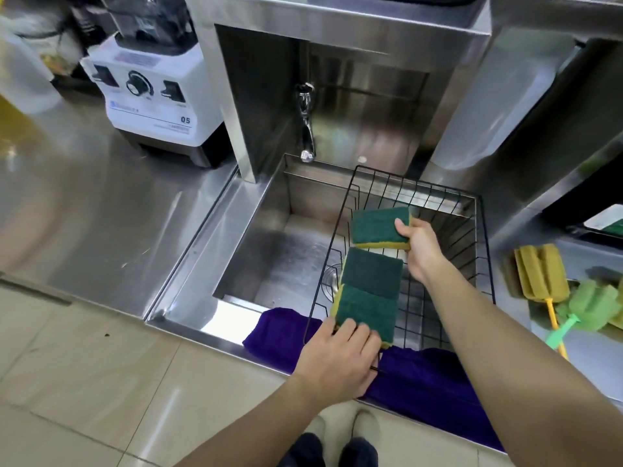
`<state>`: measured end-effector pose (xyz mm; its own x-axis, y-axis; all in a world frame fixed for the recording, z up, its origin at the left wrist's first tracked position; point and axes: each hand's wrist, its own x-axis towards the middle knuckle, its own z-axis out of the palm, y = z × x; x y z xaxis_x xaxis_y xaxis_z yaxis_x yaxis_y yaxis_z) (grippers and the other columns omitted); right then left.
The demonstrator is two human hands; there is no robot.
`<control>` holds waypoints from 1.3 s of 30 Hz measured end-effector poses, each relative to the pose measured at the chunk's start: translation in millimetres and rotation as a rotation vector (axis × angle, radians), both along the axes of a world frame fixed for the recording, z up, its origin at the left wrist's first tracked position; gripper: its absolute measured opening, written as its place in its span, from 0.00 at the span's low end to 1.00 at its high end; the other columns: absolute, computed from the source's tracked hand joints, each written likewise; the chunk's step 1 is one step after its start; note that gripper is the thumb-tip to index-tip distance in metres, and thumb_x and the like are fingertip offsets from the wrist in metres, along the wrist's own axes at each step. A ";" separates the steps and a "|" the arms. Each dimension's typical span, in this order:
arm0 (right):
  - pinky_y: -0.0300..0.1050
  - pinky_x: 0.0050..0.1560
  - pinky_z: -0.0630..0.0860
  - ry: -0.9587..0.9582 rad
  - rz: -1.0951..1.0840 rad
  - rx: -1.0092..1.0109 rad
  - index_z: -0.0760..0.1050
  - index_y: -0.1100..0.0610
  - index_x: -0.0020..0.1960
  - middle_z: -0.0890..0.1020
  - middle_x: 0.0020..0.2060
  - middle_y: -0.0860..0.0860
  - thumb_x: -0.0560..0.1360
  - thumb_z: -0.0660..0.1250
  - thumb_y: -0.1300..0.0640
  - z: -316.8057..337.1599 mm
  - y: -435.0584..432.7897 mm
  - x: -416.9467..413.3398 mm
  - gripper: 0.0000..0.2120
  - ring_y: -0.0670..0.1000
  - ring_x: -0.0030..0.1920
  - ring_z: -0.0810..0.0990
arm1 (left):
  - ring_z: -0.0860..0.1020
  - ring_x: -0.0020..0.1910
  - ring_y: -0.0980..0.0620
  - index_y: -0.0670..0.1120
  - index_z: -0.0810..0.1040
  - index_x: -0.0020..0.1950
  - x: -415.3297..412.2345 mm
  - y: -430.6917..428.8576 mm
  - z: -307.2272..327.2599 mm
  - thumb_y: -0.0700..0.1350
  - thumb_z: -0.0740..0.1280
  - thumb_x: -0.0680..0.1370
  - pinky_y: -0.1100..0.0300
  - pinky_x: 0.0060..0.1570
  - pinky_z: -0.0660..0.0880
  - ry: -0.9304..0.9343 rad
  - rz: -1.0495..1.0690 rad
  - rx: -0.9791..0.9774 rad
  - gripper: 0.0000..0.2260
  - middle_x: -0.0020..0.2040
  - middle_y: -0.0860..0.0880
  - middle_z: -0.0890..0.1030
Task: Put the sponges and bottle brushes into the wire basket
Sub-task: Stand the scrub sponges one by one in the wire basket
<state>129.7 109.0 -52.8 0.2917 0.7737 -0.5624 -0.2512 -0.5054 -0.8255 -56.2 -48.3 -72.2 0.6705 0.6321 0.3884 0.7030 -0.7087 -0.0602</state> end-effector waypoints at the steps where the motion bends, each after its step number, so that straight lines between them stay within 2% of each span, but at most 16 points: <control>1: 0.55 0.55 0.77 0.014 0.019 -0.032 0.69 0.61 0.63 0.81 0.55 0.58 0.74 0.66 0.60 1.3 -2.4 -3.3 0.19 0.58 0.54 0.80 | 0.73 0.39 0.49 0.45 0.76 0.48 0.1 0.5 0.8 0.52 0.65 0.72 0.55 0.39 0.66 -0.003 0.003 0.000 0.11 0.40 0.50 0.77; 3: 0.55 0.56 0.77 -0.004 0.043 -0.079 0.72 0.62 0.62 0.80 0.57 0.59 0.76 0.65 0.61 -4.0 -4.4 -5.0 0.15 0.58 0.55 0.79 | 0.72 0.38 0.49 0.45 0.76 0.47 -0.3 0.7 2.4 0.52 0.65 0.72 0.55 0.38 0.66 -0.007 0.003 0.003 0.11 0.40 0.50 0.77; 5: 0.56 0.62 0.74 -0.114 0.065 -0.110 0.74 0.64 0.59 0.80 0.59 0.60 0.76 0.66 0.60 -8.7 -4.5 -2.9 0.14 0.58 0.56 0.78 | 0.72 0.38 0.49 0.45 0.76 0.47 -0.2 0.7 2.7 0.51 0.65 0.72 0.55 0.38 0.65 -0.006 -0.001 0.006 0.11 0.40 0.50 0.77; 6: 0.53 0.64 0.72 -0.175 0.085 -0.119 0.74 0.65 0.59 0.79 0.60 0.58 0.75 0.67 0.59 -13.0 -3.9 -0.3 0.15 0.57 0.58 0.77 | 0.72 0.38 0.49 0.45 0.76 0.47 -0.3 0.8 2.8 0.51 0.65 0.72 0.55 0.38 0.65 -0.005 -0.002 0.007 0.11 0.40 0.50 0.77; 9: 0.46 0.61 0.68 -0.386 0.199 -0.170 0.75 0.65 0.62 0.77 0.58 0.51 0.76 0.67 0.54 -14.3 -6.6 2.0 0.19 0.55 0.60 0.75 | 0.72 0.37 0.49 0.45 0.75 0.47 -0.1 1.6 3.6 0.52 0.65 0.73 0.56 0.36 0.65 -0.005 -0.003 0.009 0.11 0.39 0.50 0.77; 12: 0.53 0.66 0.70 -0.697 0.335 -0.223 0.76 0.60 0.63 0.76 0.63 0.58 0.75 0.64 0.44 -11.3 -10.0 4.5 0.24 0.61 0.65 0.71 | 0.71 0.37 0.49 0.45 0.76 0.47 0.5 1.6 3.7 0.52 0.65 0.73 0.56 0.36 0.65 0.001 -0.009 0.004 0.10 0.39 0.50 0.76; 16: 0.55 0.63 0.73 -0.563 0.347 -0.138 0.74 0.62 0.63 0.79 0.61 0.58 0.75 0.66 0.51 -11.8 -12.1 4.7 0.20 0.60 0.61 0.77 | 0.72 0.37 0.49 0.45 0.75 0.47 0.6 1.7 3.5 0.52 0.66 0.72 0.55 0.36 0.65 0.019 -0.023 -0.018 0.11 0.39 0.50 0.76; 20: 0.53 0.69 0.68 -0.573 0.334 -0.119 0.65 0.61 0.70 0.73 0.68 0.57 0.77 0.64 0.51 -2.3 -20.8 5.5 0.26 0.59 0.68 0.71 | 0.73 0.39 0.48 0.44 0.75 0.51 2.0 0.9 5.3 0.54 0.66 0.72 0.54 0.39 0.68 0.045 -0.024 -0.055 0.15 0.42 0.49 0.77; 23: 0.50 0.66 0.68 -0.589 0.340 -0.095 0.68 0.62 0.69 0.74 0.66 0.58 0.77 0.63 0.52 4.0 -24.8 16.0 0.23 0.58 0.66 0.73 | 0.74 0.41 0.47 0.44 0.73 0.55 8.0 -0.1 8.4 0.55 0.64 0.72 0.53 0.42 0.69 0.072 -0.043 -0.074 0.18 0.45 0.48 0.78; 26: 0.46 0.61 0.70 -0.640 0.294 -0.024 0.72 0.61 0.64 0.79 0.59 0.57 0.77 0.64 0.54 17.3 -31.8 33.3 0.18 0.57 0.60 0.76 | 0.73 0.41 0.47 0.43 0.73 0.56 20.6 -0.8 12.1 0.56 0.63 0.71 0.51 0.43 0.69 0.127 -0.098 -0.074 0.20 0.45 0.47 0.78; 29: 0.46 0.61 0.71 -0.675 0.223 0.037 0.75 0.62 0.60 0.79 0.50 0.54 0.77 0.64 0.57 32.3 -42.2 55.4 0.14 0.55 0.55 0.77 | 0.73 0.41 0.47 0.44 0.72 0.56 39.8 -5.0 13.2 0.57 0.62 0.71 0.52 0.43 0.67 0.149 -0.156 -0.062 0.21 0.44 0.48 0.77; 31: 0.46 0.57 0.73 -0.720 0.155 0.075 0.77 0.63 0.57 0.79 0.46 0.54 0.76 0.65 0.58 38.4 -51.4 74.7 0.12 0.54 0.50 0.78 | 0.73 0.40 0.48 0.44 0.71 0.56 55.3 -10.8 11.9 0.57 0.59 0.72 0.52 0.43 0.67 0.141 -0.188 -0.054 0.21 0.43 0.48 0.78; 35: 0.49 0.55 0.74 -0.907 -0.044 0.055 0.79 0.61 0.54 0.83 0.51 0.60 0.75 0.62 0.61 45.1 -78.5 118.6 0.10 0.59 0.53 0.80 | 0.74 0.40 0.47 0.43 0.71 0.56 85.9 -22.4 11.2 0.56 0.57 0.73 0.52 0.42 0.72 0.138 -0.241 -0.053 0.19 0.43 0.47 0.78; 39: 0.53 0.55 0.73 -1.112 -0.263 -0.058 0.75 0.61 0.56 0.79 0.56 0.61 0.76 0.61 0.59 51.3 -106.1 154.0 0.11 0.62 0.57 0.77 | 0.76 0.41 0.47 0.43 0.71 0.56 99.8 -25.5 8.6 0.55 0.56 0.74 0.52 0.42 0.74 0.117 -0.242 -0.057 0.19 0.43 0.46 0.79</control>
<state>283.7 2.9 -1.5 0.7991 0.5964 0.0753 0.5000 -0.5900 -0.6340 43.6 -73.8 -63.6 0.8428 0.4667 0.2682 0.5035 -0.8597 -0.0861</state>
